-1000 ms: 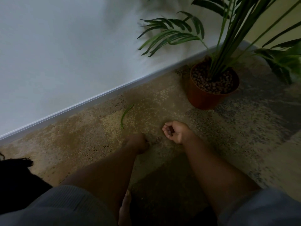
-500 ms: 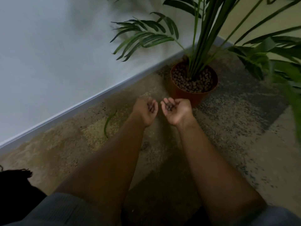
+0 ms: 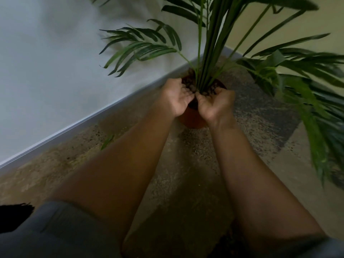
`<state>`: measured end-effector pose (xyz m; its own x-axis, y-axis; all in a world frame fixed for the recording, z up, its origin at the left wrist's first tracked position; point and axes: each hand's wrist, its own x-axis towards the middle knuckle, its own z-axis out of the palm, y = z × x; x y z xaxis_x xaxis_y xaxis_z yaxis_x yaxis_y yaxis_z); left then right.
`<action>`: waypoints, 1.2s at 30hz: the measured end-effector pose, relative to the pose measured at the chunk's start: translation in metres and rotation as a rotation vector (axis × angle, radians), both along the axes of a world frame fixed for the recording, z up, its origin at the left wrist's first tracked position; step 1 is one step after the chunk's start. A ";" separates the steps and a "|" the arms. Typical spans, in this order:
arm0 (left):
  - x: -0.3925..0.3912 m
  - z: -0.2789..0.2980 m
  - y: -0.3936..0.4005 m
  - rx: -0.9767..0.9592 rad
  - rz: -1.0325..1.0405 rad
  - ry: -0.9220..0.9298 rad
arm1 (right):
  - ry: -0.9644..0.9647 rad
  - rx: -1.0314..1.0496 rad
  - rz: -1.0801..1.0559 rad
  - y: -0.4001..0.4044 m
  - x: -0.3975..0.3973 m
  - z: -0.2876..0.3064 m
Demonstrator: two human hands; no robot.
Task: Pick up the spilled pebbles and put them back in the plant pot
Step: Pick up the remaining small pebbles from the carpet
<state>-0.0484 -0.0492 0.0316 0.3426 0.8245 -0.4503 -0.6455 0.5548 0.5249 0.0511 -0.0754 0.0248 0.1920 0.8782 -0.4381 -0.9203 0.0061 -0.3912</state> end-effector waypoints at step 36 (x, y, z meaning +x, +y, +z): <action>-0.136 -0.157 -0.135 0.372 -1.021 1.819 | -1.696 0.058 1.188 -0.102 -0.100 -0.160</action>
<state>-0.1848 -0.1845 -0.1256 0.0940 0.7831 -0.6147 0.9785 0.0413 0.2022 -0.0486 -0.1772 -0.1351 -0.2597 0.8549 -0.4490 0.7091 -0.1468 -0.6896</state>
